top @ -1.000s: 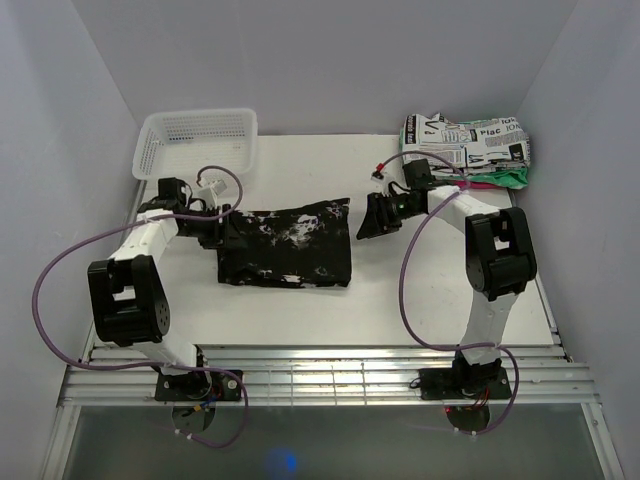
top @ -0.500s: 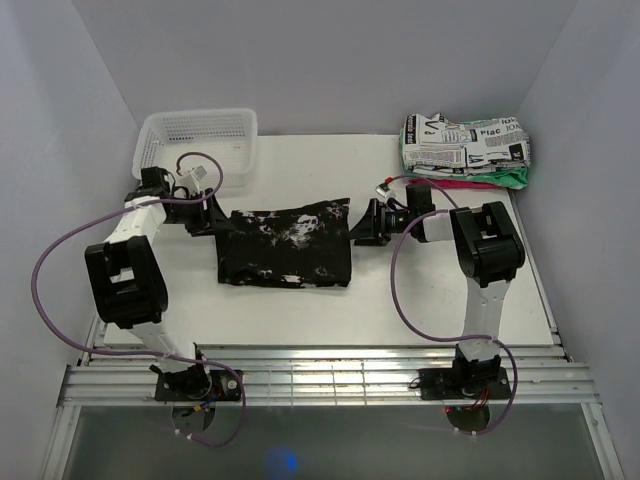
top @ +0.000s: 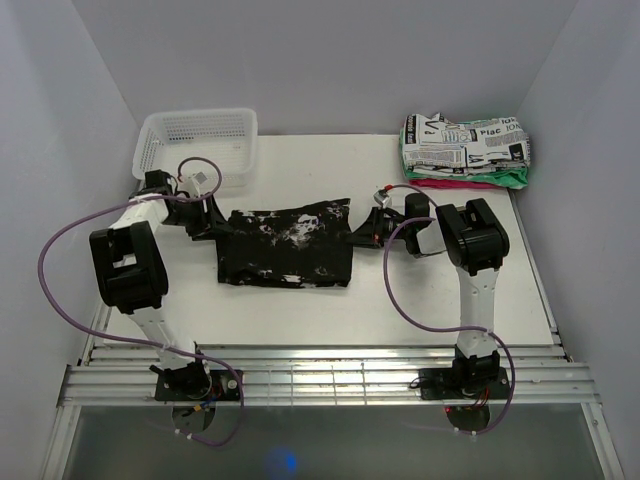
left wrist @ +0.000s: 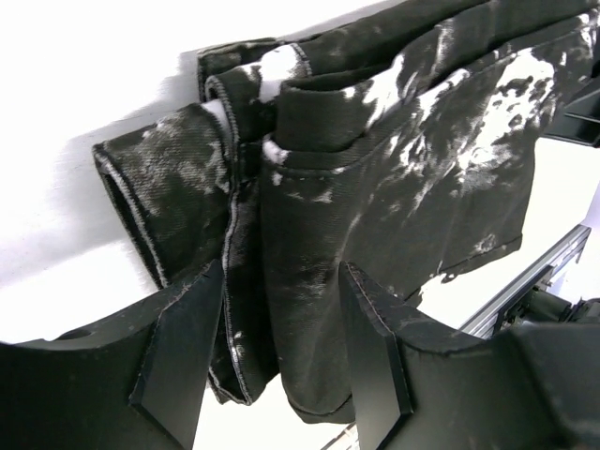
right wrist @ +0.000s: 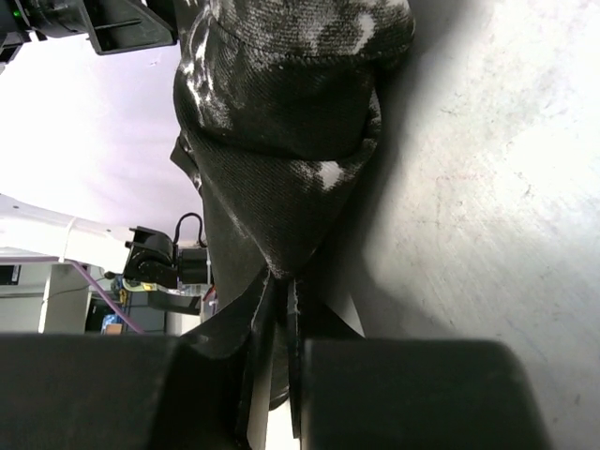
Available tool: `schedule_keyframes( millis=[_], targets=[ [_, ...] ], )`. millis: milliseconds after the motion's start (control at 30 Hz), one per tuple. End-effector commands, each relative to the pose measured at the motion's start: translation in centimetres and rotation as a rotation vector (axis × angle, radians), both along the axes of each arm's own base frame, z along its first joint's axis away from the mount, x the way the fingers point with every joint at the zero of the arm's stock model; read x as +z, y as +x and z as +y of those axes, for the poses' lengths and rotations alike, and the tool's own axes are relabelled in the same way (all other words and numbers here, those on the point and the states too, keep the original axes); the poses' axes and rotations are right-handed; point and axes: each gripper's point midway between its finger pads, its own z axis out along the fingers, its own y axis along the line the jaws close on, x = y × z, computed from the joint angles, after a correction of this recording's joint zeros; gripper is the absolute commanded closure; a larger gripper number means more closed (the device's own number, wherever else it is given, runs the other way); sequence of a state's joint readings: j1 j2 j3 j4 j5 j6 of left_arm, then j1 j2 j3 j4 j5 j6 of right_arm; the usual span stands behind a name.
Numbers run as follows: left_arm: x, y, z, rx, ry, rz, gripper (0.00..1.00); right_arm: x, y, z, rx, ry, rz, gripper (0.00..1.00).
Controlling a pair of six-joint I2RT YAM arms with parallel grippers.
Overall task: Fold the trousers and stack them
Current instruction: Fold the trousers
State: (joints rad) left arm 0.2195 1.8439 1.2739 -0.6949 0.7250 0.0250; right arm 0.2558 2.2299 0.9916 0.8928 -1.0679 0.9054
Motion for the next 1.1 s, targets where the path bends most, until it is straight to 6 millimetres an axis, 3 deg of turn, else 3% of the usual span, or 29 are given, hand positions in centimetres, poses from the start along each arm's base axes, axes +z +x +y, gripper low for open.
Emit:
schedule_keyframes(
  millis=[0, 67, 100, 200, 233, 267, 333, 400, 433, 667, 733, 867, 1067],
  targets=[
    [0.7, 0.6, -0.3, -0.009, 0.008, -0.041, 0.38, 0.9, -0.5, 0.4, 0.013, 0.019, -0.025, 0.92],
    [0.9, 0.6, -0.6, -0.012, -0.006, -0.049, 0.38, 1.2, -0.8, 0.3, 0.032, 0.028, -0.020, 0.88],
    [0.8, 0.5, -0.7, -0.011, -0.011, -0.045, 0.38, 1.3, -1.0, 0.3, 0.037, 0.032, -0.016, 0.68],
    [0.7, 0.6, -0.7, -0.010, -0.006, -0.047, 0.38, 1.7, -1.6, 0.2, 0.035, 0.046, -0.029, 0.37],
    [0.7, 0.6, -0.6, -0.009, -0.004, -0.044, 0.38, 1.6, -1.6, 0.2, 0.035, 0.045, -0.028, 0.37],
    [0.8, 0.7, -0.6, -0.010, -0.004, -0.048, 0.38, 1.5, -1.4, 0.3, 0.032, 0.044, -0.028, 0.38],
    [1.0, 0.8, -0.7, -0.013, -0.015, -0.054, 0.42, 1.1, -1.2, 0.3, 0.020, 0.043, -0.022, 0.57],
    [1.4, 0.9, -0.9, -0.020, -0.030, -0.063, 0.51, 1.0, -1.0, 0.4, 0.015, 0.044, -0.017, 0.84],
    [1.5, 0.9, -1.1, -0.025, -0.036, -0.064, 0.53, 1.1, -0.9, 0.4, 0.012, 0.044, -0.019, 0.90],
    [0.8, 0.7, -1.7, -0.039, -0.026, -0.039, 0.59, 1.9, -0.3, 0.3, -0.008, 0.007, -0.069, 0.92],
    [1.2, 0.7, -1.9, -0.045, -0.036, -0.047, 0.69, 1.8, 0.1, 0.1, -0.019, -0.035, -0.093, 0.92],
    [3.0, 0.4, -2.2, -0.056, -0.047, -0.084, 1.00, 1.6, 0.5, -0.4, -0.050, -0.117, -0.136, 0.92],
    [5.6, 0.2, -1.3, -0.027, -0.009, -0.153, 1.00, 1.8, 1.8, -1.4, -0.090, -0.257, -0.216, 0.92]
  ],
)
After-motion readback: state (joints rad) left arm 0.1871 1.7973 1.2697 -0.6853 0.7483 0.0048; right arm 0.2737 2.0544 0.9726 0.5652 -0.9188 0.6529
